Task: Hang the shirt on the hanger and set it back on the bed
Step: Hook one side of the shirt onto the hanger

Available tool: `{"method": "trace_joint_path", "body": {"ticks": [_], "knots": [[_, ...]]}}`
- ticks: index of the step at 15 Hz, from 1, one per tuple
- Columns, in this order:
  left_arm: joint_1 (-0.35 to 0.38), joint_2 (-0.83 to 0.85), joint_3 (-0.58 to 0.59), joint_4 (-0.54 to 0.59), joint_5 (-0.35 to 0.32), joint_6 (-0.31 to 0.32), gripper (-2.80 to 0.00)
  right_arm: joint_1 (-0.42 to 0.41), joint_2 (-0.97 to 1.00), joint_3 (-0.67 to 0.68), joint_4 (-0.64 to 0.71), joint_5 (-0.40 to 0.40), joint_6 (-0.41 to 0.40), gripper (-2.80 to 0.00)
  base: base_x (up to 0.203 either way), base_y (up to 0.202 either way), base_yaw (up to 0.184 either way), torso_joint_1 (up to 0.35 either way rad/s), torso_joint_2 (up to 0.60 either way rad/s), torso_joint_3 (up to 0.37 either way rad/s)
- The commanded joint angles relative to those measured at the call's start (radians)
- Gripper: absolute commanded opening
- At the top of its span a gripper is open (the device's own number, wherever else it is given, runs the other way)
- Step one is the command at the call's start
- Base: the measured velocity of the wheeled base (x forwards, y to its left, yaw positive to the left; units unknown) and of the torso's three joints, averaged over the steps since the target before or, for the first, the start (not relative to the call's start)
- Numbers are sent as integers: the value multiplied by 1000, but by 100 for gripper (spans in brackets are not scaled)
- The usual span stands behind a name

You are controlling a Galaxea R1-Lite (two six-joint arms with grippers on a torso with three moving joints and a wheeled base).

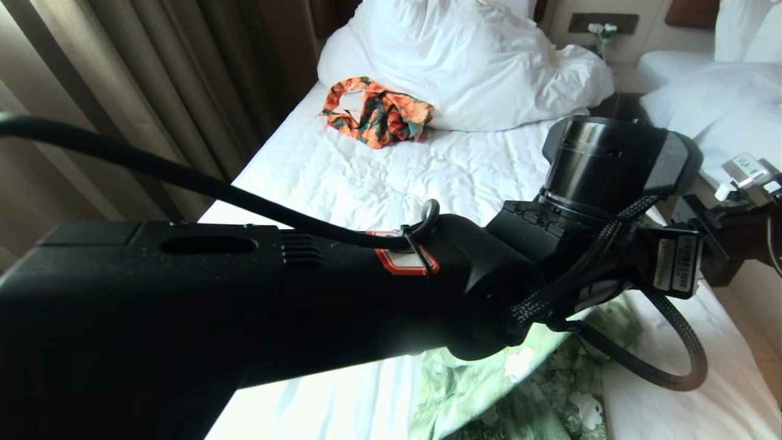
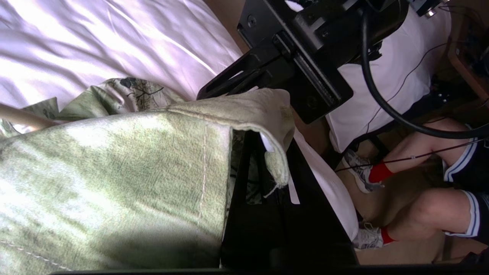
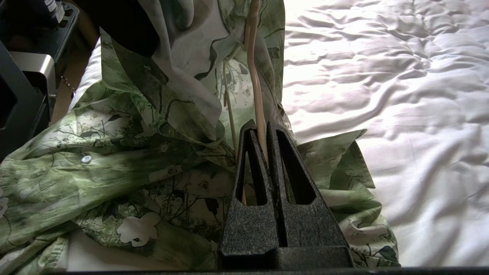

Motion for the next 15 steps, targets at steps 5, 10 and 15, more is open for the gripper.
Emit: {"method": "trace_joint_path", "body": {"ticks": [5,10,15], "knots": [[-28,9,12,-4,53,27,-280,35,-54,91,5,6,-13,-280,0,0,0,0,0,0],[-22,7,47,-5,85,37,0,35,-80,207,-100,5,-7,-280,0,0,0,0,0,0],[-30,-7,61,2,82,23,0,38,-80,255,-114,5,-10,-280,0,0,0,0,0,0]]}}
